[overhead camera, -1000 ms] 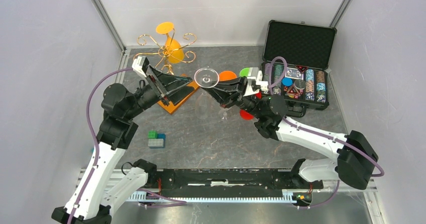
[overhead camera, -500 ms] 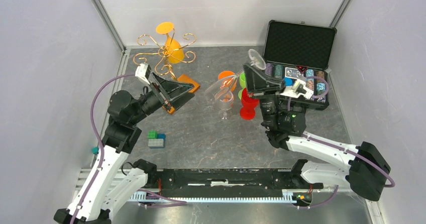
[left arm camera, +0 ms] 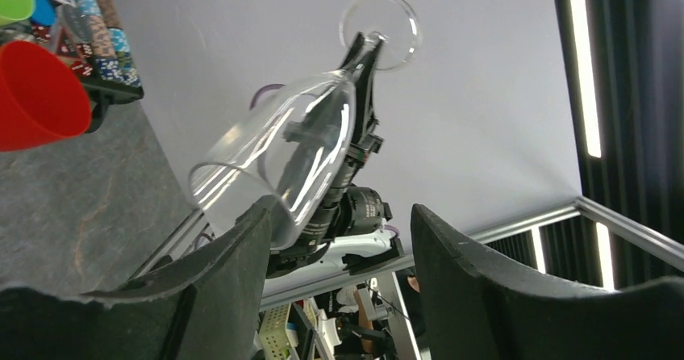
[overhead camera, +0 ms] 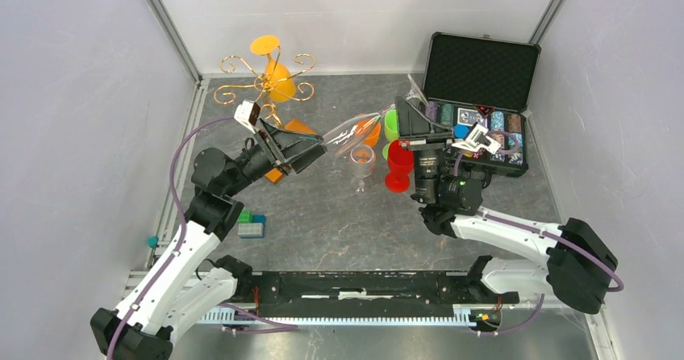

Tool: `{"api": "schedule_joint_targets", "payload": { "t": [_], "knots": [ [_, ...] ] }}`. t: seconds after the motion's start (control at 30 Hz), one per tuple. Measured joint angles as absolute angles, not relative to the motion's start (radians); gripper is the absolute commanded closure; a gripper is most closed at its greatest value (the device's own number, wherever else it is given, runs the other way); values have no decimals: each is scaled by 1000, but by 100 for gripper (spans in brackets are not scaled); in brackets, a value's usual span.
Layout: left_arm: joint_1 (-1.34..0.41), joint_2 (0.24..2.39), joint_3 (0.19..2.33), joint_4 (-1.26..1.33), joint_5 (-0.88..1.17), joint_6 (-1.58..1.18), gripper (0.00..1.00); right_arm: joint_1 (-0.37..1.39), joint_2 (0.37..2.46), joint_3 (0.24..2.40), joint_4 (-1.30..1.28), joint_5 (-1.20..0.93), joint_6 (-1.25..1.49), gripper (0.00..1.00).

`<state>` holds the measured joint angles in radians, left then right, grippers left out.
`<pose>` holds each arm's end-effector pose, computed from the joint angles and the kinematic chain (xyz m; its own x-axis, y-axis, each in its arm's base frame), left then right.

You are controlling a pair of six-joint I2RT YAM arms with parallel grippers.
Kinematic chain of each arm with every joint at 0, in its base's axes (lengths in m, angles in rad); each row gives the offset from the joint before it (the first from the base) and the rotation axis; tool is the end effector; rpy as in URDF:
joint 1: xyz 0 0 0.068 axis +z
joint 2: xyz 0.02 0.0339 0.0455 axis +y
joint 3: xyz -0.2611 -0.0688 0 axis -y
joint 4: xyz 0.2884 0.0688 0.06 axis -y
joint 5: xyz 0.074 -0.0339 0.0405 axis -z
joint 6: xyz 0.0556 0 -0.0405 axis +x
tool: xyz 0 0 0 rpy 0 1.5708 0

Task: Take the wine glass off the wine glass rack

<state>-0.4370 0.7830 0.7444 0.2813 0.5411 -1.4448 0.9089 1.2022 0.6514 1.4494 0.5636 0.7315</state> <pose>0.2085 -0.1290 0.3757 -0.7819 -0.5733 -0.2448 0.3185 -0.0299 -0.9474 0.1946 0.2014 0.3519 0.0490 0.9817 -0.1842 -0.6653 0.1696 0.7270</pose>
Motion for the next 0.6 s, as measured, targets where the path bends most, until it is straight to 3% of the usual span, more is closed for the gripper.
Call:
{"api": "schedule_joint_targets", "payload": {
  "t": [0.6],
  "knots": [
    [-474, 857, 744, 450, 506, -1535, 70, 903, 1258, 645, 1462, 606, 900, 100]
  ]
}}
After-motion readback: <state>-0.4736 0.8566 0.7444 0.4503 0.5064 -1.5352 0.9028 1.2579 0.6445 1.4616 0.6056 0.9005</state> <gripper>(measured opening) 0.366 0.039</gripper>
